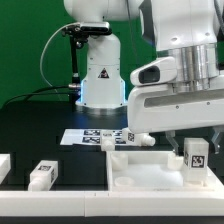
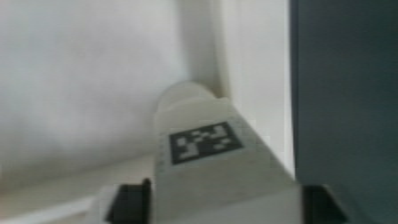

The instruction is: Assemble one leg

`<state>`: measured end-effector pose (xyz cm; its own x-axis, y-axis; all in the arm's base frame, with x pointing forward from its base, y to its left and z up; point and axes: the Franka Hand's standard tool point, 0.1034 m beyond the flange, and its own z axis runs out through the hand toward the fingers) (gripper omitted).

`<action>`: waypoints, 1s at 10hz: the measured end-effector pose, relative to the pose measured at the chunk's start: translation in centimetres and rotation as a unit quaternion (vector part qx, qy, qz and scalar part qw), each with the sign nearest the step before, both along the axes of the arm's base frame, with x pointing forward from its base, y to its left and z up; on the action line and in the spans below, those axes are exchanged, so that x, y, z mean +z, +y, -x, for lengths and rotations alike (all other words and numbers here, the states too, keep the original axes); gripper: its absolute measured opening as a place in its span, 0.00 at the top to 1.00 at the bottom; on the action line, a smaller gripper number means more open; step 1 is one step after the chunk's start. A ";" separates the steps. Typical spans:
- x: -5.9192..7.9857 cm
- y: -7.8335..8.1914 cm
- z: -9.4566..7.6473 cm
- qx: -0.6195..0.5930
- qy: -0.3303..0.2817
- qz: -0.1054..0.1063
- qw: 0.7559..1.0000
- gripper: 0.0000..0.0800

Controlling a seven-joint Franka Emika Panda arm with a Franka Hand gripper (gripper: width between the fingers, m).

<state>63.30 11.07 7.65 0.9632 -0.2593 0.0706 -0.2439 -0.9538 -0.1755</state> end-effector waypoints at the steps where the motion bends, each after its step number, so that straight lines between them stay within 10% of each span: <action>1: 0.0 -0.3 0.0 -0.030 0.005 -0.002 1.000 0.58; 6: -0.2 0.5 0.1 -0.349 0.054 -0.024 0.935 0.64; 8: -0.2 0.9 -0.4 -0.524 0.073 -0.048 0.847 0.64; 10: -0.2 0.7 -0.4 -0.518 0.071 -0.047 0.851 0.64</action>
Offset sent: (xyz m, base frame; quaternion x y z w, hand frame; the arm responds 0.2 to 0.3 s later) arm 0.0028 -0.0038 -0.0055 -0.0407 0.0244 0.2412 0.9693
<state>63.68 11.79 7.40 0.2117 -0.9727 -0.0947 -0.9706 -0.1978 -0.1373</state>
